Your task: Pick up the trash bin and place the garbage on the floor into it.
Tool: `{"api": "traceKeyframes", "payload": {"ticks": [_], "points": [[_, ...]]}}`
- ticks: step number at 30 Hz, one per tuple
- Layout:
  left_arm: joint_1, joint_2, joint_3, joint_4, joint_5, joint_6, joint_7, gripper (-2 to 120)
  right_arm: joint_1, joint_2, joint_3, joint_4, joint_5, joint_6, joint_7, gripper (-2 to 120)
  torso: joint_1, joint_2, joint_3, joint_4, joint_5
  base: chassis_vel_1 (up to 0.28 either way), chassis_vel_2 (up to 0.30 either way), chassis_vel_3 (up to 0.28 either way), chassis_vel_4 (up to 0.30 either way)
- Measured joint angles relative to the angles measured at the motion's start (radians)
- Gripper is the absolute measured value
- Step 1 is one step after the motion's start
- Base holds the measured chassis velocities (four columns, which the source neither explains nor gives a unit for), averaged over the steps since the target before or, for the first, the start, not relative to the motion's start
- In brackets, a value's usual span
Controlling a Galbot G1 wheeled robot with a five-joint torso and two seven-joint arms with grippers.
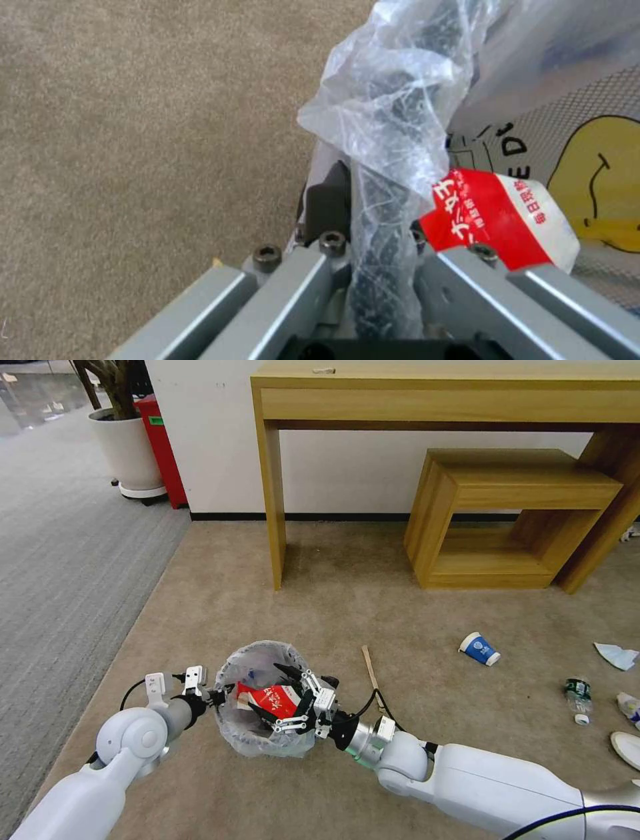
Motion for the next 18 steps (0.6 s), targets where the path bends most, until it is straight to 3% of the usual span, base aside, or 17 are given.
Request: {"api": "traceKeyframes", "payload": {"ticks": [11, 18], "points": [[0.010, 0.007, -0.012, 0.001, 0.003, -0.002, 0.004, 0, -0.003, -0.017, 0.120, 0.008, 0.023, -0.015, 0.034, 97, 0.000, 0.000, 0.000, 0.0000, 0.0000, 0.000, 0.000, 0.000, 0.000], [0.026, 0.009, -0.023, -0.004, 0.007, -0.003, 0.008, 0, -0.027, -0.029, 0.260, 0.002, 0.054, -0.030, 0.049, 100, 0.000, 0.000, 0.000, 0.0000, 0.0000, 0.000, 0.000, 0.000, 0.000]]}}
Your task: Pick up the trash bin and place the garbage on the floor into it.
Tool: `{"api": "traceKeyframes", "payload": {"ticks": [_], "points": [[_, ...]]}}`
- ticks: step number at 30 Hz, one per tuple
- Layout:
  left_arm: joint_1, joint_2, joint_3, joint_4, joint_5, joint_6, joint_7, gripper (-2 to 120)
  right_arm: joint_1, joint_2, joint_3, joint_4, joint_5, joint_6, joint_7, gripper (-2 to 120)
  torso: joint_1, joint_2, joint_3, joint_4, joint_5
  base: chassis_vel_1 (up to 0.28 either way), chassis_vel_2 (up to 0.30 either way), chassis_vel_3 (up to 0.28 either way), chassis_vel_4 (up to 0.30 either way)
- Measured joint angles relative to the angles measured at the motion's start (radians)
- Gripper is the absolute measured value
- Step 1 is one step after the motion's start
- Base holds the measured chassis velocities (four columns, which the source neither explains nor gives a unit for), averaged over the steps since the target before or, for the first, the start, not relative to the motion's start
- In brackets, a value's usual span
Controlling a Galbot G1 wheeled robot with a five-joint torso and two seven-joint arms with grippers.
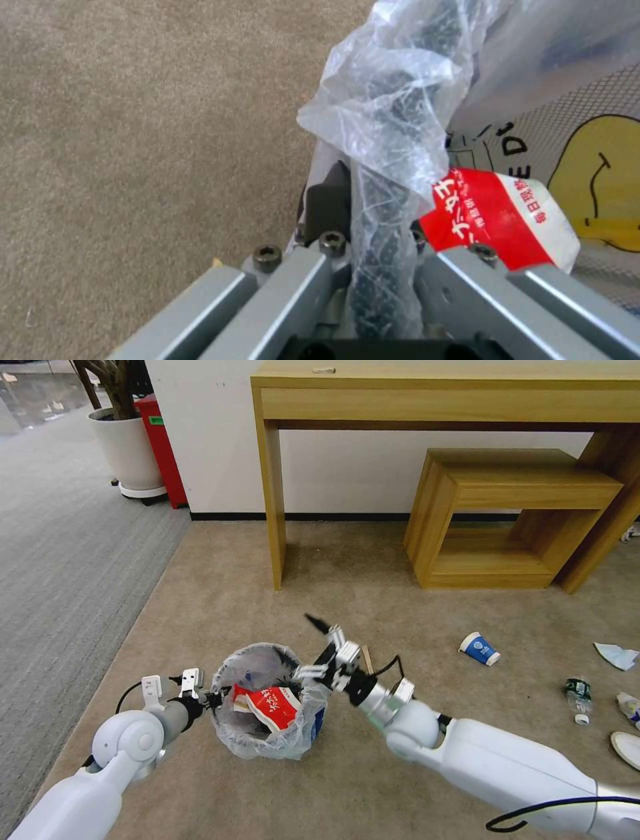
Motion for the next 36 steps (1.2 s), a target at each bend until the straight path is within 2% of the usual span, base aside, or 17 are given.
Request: {"api": "traceKeyframes", "payload": {"ticks": [13, 23, 29, 36], "points": [[0.044, 0.007, -0.035, -0.008, 0.015, -0.004, 0.015, 0, -0.086, -0.048, 0.213, -0.019, -0.010, -0.021, 0.032, 100, 0.000, 0.000, 0.000, 0.0000, 0.0001, 0.000, 0.000, 0.000, 0.000], [0.075, 0.027, -0.088, -0.022, 0.010, -0.007, 0.020, 0, -0.178, -0.104, 0.367, -0.102, -0.077, -0.045, 0.124, 100, 0.000, 0.000, 0.000, -0.0001, 0.0000, 0.000, 0.000, 0.000, 0.000], [0.090, 0.032, -0.114, -0.026, 0.009, -0.008, 0.025, 0, -0.209, -0.111, 0.410, -0.150, -0.117, -0.050, 0.158, 100, 0.000, 0.000, 0.000, 0.0001, 0.0000, 0.000, 0.000, 0.000, 0.000], [0.104, 0.028, -0.153, -0.026, 0.019, -0.016, 0.038, 0, -0.323, -0.109, 0.519, -0.216, -0.192, -0.060, 0.217, 100, 0.000, 0.000, 0.000, 0.0000, 0.0002, 0.000, 0.000, 0.000, 0.000]]}}
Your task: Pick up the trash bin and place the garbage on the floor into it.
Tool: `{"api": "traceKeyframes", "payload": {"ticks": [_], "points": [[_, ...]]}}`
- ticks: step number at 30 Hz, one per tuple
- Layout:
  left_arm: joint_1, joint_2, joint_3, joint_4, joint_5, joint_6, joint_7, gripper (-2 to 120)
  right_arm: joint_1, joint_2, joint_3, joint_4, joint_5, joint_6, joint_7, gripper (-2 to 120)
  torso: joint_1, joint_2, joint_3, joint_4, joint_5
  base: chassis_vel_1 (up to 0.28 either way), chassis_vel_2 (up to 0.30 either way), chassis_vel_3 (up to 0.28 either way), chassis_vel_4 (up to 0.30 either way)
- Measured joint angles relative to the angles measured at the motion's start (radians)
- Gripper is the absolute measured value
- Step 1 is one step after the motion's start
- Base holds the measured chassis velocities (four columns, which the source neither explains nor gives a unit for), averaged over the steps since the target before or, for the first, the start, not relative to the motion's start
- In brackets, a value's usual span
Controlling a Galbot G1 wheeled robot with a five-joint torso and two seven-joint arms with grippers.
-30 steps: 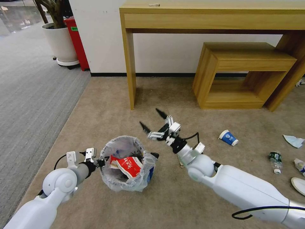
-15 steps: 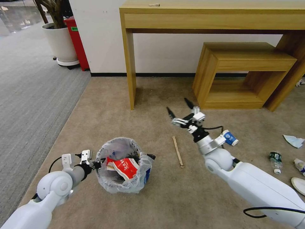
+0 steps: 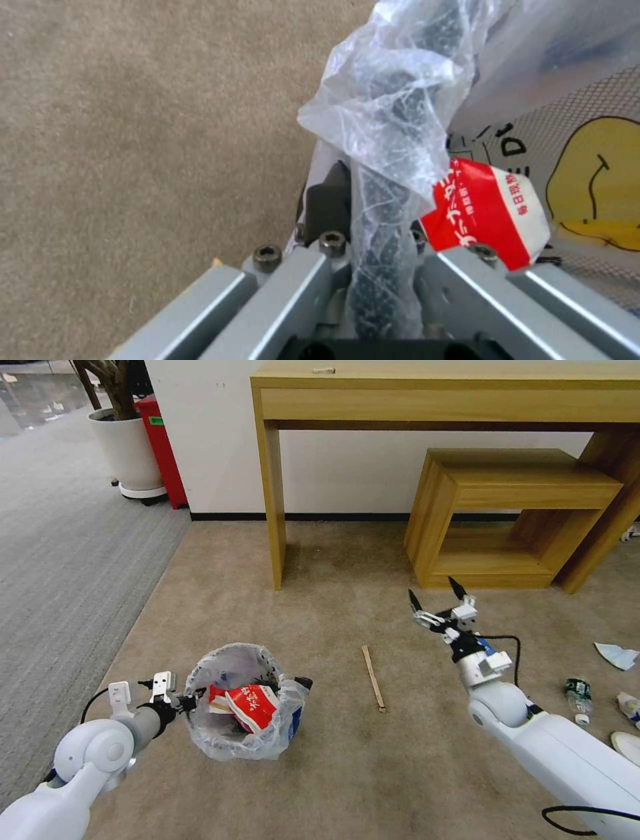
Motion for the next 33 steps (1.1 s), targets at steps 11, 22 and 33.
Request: {"api": "traceKeyframes", "payload": {"ticks": [11, 22, 33], "points": [[0.014, -0.022, -0.032, -0.003, 0.011, -0.002, 0.001, 0, -0.123, 0.003, 0.129, -0.055, -0.044, 0.006, 0.027, 100, 0.000, 0.000, 0.000, -0.0001, -0.0002, 0.000, 0.000, 0.000, 0.000], [0.042, -0.028, -0.078, -0.020, 0.008, -0.003, 0.005, 0, -0.249, 0.018, 0.262, -0.090, -0.073, 0.049, 0.011, 100, 0.000, 0.000, 0.000, 0.0000, -0.0001, 0.000, 0.000, 0.000, 0.000], [0.059, -0.049, -0.103, -0.029, 0.015, -0.004, 0.005, 0, -0.325, 0.038, 0.355, -0.105, -0.097, 0.072, -0.011, 100, 0.000, 0.000, 0.000, 0.0000, -0.0002, 0.000, 0.000, 0.000, 0.000]]}}
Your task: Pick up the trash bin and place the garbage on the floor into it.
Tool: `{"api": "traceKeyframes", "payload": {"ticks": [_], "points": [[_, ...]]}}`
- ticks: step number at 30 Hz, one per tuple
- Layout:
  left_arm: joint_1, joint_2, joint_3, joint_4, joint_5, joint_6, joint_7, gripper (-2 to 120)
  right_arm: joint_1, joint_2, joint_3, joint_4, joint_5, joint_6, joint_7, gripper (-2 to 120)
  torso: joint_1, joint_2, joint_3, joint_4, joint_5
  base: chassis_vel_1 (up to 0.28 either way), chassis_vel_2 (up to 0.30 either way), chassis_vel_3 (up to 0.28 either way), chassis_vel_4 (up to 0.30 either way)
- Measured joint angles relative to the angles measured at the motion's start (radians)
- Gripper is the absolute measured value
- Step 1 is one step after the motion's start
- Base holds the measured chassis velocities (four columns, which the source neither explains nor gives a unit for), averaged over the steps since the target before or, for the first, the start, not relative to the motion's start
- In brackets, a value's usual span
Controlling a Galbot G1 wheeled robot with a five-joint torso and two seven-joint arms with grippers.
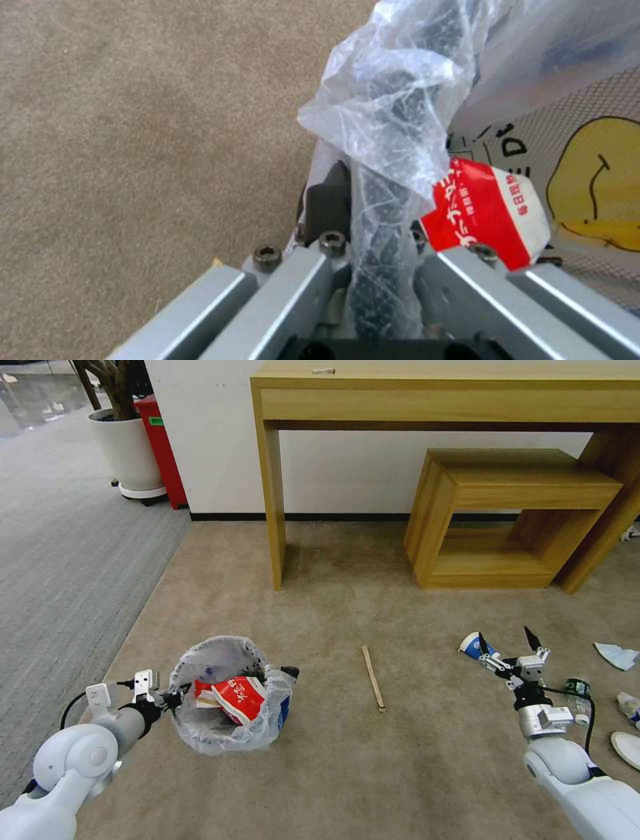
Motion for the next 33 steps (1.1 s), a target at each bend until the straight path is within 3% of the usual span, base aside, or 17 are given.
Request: {"api": "traceKeyframes", "payload": {"ticks": [33], "points": [[0.039, -0.028, -0.033, -0.030, 0.021, 0.000, 0.007, 0, -0.017, 0.022, 0.025, -0.027, -0.012, 0.027, -0.041, 100, 0.000, 0.000, 0.000, 0.0000, -0.0001, -0.017, 0.015, 0.017, -0.017]]}}
